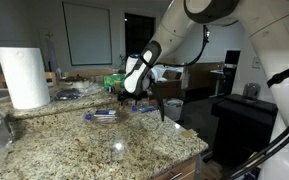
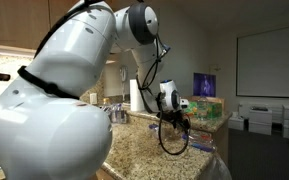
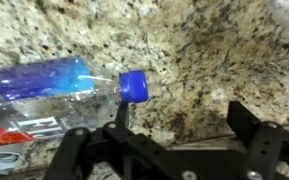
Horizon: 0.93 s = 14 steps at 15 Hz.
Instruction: Put three bottles inside the bin on the floor
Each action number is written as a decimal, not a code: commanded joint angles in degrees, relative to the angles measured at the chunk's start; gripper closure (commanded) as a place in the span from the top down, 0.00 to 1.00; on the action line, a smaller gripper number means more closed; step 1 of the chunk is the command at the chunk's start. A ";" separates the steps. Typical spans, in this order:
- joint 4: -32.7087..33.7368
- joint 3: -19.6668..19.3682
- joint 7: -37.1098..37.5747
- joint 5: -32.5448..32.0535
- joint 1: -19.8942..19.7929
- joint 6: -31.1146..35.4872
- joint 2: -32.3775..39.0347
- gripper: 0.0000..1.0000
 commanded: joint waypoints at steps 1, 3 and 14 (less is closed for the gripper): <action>2.75 5.77 -15.19 4.07 -5.05 3.00 2.76 1.00; 4.09 10.76 -22.03 3.46 -9.57 2.26 3.39 1.00; 6.67 26.85 -59.40 6.57 -27.33 -14.17 2.93 1.00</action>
